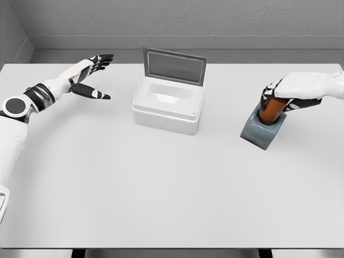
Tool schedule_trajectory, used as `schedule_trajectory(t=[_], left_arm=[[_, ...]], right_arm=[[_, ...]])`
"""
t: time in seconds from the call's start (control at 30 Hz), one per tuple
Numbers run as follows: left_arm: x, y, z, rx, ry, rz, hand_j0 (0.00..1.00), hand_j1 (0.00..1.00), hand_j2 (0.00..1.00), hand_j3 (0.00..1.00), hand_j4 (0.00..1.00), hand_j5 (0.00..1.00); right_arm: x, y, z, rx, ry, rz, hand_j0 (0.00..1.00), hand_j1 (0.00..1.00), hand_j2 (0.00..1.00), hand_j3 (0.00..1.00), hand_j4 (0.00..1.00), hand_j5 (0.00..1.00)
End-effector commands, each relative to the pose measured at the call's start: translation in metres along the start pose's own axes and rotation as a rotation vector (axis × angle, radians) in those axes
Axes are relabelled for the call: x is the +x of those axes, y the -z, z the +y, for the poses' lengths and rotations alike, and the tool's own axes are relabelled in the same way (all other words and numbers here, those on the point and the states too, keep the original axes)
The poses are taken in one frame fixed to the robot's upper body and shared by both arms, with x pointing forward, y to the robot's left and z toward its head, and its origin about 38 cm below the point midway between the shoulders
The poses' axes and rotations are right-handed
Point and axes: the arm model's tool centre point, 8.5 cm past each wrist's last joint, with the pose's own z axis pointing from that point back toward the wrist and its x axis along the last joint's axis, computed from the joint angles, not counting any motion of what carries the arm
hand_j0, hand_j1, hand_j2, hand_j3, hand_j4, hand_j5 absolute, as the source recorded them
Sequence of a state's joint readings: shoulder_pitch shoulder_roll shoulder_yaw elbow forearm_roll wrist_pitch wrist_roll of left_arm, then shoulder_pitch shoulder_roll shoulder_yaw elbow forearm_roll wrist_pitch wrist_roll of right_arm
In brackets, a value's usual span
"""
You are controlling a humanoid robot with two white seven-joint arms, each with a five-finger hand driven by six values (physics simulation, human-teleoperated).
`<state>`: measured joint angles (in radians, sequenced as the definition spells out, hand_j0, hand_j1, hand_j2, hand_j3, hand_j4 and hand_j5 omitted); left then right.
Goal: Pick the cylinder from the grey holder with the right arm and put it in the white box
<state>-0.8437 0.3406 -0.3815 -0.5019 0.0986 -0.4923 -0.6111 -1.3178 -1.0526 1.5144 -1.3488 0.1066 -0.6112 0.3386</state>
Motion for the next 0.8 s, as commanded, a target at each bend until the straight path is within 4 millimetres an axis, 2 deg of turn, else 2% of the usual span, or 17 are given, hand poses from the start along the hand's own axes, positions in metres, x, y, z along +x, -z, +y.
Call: schedule_trajectory(t=[0.0,0.1,0.33,0.5,0.6,0.67,0.77], left_arm=[[0.0,-0.001,0.001,0.007,-0.006,-0.003,1.0,1.0,1.0,1.0,1.0,1.0],[0.0,-0.001,0.001,0.007,-0.006,-0.003,1.0,1.0,1.0,1.0,1.0,1.0],[0.001,-0.001,0.003,0.008,-0.004,-0.004,1.0,1.0,1.0,1.0,1.0,1.0],[0.002,-0.001,0.003,0.008,-0.004,-0.007,1.0,1.0,1.0,1.0,1.0,1.0],[0.002,0.0,0.001,0.005,-0.003,-0.007,1.0,1.0,1.0,1.0,1.0,1.0],[0.001,0.001,0.0,0.003,-0.004,-0.006,1.0,1.0,1.0,1.0,1.0,1.0],[0.002,0.0,0.001,0.004,-0.002,-0.006,1.0,1.0,1.0,1.0,1.0,1.0]], right_arm=[[-0.001,-0.005,-0.006,-0.015,-0.005,0.006,0.29,0.29,0.29,0.29,0.29,0.29],[0.001,-0.01,-0.02,-0.018,-0.029,0.008,0.29,0.29,0.29,0.29,0.29,0.29],[0.027,-0.007,-0.048,0.026,-0.123,-0.056,0.29,0.29,0.29,0.29,0.29,0.29],[0.059,0.02,-0.07,0.019,-0.198,-0.156,0.29,0.29,0.29,0.29,0.29,0.29],[0.087,0.036,-0.089,0.004,-0.273,-0.232,0.29,0.29,0.29,0.29,0.29,0.29],[0.097,0.049,-0.097,0.003,-0.309,-0.261,0.29,0.29,0.29,0.29,0.29,0.29],[0.109,0.054,-0.107,-0.005,-0.35,-0.286,0.28,0.28,0.28,0.28,0.28,0.28]])
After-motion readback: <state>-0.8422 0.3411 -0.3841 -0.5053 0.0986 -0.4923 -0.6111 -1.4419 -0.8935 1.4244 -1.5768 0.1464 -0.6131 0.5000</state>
